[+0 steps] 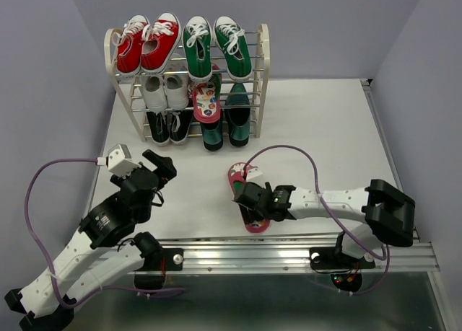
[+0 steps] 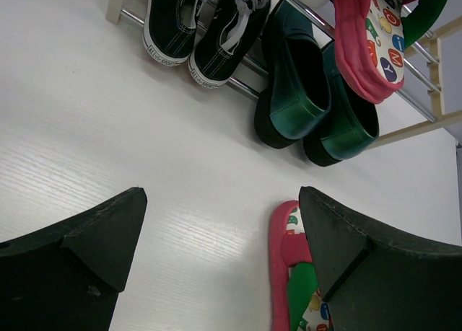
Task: Place and organize the shoes onto the shoe shelf
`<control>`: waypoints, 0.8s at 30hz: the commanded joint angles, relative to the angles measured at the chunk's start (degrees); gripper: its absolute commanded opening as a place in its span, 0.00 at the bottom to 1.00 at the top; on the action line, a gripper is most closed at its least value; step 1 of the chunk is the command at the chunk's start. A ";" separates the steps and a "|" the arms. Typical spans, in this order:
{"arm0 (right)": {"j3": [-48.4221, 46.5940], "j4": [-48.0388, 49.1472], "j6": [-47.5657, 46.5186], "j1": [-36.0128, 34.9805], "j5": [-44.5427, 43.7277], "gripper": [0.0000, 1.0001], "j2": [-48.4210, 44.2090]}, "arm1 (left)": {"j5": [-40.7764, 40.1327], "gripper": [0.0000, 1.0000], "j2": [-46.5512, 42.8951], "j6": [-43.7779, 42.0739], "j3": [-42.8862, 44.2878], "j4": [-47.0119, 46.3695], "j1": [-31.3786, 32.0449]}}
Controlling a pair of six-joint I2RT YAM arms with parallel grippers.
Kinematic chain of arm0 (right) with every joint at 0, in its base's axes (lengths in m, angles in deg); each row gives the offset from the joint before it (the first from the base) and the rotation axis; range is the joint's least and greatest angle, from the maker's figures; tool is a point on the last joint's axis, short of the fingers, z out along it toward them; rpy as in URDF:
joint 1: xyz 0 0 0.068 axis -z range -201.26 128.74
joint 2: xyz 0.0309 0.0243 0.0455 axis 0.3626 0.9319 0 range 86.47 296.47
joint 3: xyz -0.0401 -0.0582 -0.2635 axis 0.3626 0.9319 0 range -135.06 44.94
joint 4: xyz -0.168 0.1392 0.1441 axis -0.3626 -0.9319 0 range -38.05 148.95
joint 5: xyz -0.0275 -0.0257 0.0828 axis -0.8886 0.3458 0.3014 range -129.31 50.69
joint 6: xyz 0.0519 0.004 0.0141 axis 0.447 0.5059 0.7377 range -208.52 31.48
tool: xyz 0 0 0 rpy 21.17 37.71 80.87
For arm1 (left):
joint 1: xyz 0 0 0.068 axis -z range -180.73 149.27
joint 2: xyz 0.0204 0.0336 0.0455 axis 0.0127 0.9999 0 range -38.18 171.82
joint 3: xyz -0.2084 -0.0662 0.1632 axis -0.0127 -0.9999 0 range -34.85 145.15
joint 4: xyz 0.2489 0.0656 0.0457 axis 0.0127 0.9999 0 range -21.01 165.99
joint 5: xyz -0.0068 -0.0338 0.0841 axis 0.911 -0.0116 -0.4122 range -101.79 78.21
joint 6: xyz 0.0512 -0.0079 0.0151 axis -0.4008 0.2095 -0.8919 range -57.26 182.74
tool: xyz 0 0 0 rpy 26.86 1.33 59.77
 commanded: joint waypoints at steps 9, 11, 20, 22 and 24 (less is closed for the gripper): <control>-9.75 -0.68 -11.99 2.98 -13.25 0.01 -14.92 | -1.85 0.99 -1.06 -0.48 -0.60 -1.61 -0.23; -11.61 -0.69 -13.04 5.26 -12.19 0.01 -15.36 | -1.59 0.99 -0.97 -0.40 -0.86 -1.52 -0.23; -22.95 3.35 -18.67 10.98 -14.65 0.01 -10.02 | -0.98 0.99 0.35 -0.92 -0.78 -2.22 -0.23; -25.76 4.49 -19.19 11.77 -14.22 0.01 -8.17 | -0.89 0.99 0.17 -0.92 -0.86 -2.40 -0.23; -27.43 5.64 -19.63 13.53 -13.08 0.01 -5.54 | -0.71 0.99 0.00 -1.01 -0.87 -2.49 -0.23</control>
